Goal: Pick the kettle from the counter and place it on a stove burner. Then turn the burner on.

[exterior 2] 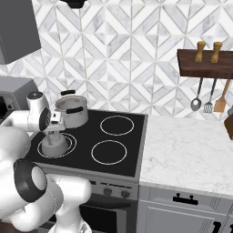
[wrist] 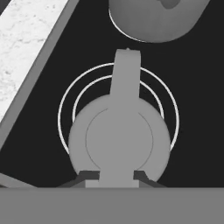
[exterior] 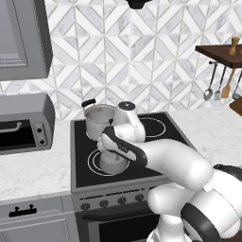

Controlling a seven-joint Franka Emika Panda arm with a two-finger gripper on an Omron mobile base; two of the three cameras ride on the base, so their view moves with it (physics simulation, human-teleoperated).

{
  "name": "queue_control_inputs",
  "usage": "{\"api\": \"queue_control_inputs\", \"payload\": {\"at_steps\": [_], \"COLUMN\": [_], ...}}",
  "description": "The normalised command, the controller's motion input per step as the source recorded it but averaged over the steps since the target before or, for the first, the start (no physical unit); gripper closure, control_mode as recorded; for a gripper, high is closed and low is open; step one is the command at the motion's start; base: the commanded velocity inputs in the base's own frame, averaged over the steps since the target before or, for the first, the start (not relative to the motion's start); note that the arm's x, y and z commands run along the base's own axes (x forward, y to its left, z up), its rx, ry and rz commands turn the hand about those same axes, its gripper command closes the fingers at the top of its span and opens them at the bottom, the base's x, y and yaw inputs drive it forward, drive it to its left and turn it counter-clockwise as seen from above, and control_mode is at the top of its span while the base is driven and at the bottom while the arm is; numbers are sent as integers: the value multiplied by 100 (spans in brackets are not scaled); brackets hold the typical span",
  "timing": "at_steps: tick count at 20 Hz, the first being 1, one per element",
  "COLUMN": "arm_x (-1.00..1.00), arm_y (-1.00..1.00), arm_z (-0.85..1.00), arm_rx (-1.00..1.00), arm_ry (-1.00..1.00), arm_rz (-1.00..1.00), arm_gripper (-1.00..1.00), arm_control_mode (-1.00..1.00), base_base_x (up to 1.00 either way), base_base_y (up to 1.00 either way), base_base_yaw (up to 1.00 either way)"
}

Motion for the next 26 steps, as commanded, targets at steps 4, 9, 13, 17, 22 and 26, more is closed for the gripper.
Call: {"api": "queue_control_inputs", "payload": {"at_steps": [4,9,13,17,22,26], "arm_x": [36,35,23,4,0,-5], "arm_y": [12,11,11,7,0,0], "arm_z": [0,2,0,-22,-38,-33], "arm_rx": [0,0,0,0,-2,-4], "arm_ry": [0,0,0,0,0,0], "arm_rz": [0,0,0,0,0,0], "arm_gripper": [100,100,100,100,100,100], "arm_control_mode": [-100,-100,-100,-100,-100,-100], "base_base_x": [0,0,0,0,0,0], "base_base_y": [0,0,0,0,0,0], "base_base_yaw": [0,0,0,0,0,0]}}
